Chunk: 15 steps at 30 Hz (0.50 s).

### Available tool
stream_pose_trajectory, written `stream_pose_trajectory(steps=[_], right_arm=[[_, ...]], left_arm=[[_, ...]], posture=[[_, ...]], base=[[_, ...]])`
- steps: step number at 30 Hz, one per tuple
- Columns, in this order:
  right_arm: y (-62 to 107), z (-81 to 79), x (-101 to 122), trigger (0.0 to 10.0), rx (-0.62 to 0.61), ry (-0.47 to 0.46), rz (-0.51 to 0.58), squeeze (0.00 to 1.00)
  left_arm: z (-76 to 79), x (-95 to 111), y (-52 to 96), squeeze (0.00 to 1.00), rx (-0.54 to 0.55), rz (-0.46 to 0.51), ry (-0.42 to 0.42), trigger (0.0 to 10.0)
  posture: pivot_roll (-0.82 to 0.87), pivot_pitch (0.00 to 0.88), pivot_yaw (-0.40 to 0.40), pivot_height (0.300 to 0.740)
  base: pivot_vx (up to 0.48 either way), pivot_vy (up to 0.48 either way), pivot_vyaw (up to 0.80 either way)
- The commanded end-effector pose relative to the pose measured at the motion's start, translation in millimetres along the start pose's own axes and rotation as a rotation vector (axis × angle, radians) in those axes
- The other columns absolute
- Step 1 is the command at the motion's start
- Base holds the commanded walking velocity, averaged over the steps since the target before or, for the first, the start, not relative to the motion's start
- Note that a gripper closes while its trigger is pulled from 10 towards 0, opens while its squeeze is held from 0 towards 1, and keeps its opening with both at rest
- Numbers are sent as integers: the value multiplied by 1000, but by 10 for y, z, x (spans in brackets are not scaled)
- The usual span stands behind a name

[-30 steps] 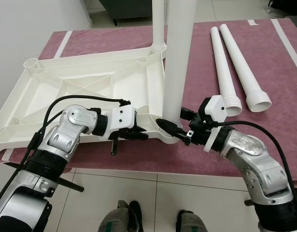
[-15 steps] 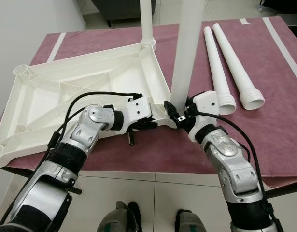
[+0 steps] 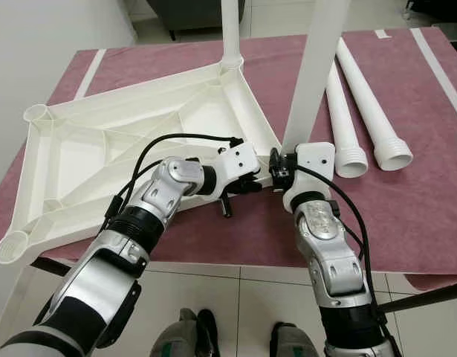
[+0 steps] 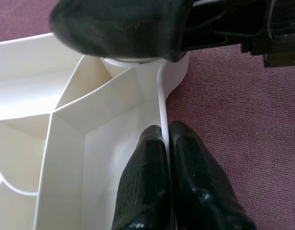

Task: Building children table

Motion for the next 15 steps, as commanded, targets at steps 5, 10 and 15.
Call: stream_pose_trajectory(steps=[5, 10, 15], right_arm=[[-18, 9, 432, 10000, 288, -12, 165, 0], [49, 79, 644, 10000, 487, 85, 217, 0], [249, -69, 543, 10000, 721, 108, 158, 0]], left_arm=[[128, 305, 352, 0, -119, 141, -211, 10000], [293, 258, 574, 0, -210, 157, -229, 10000], [317, 256, 672, 0, -229, 163, -230, 10000]], posture=[[-61, 180, 186, 740], [-54, 179, 182, 740], [-48, 178, 179, 740]], base=[[0, 0, 0], [0, 0, 0], [0, 0, 0]])
Point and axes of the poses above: a point about 5 cm out from each wrist's last joint towards the gripper, its own y axis pointing back from the gripper into the wrist, its own x axis along the axis of the wrist's last joint, z = x × y, the point moved 5 cm from there along -y, pointing out of the wrist towards the gripper, and after that the axes turned 1 degree about -y, right-handed, at the moved point
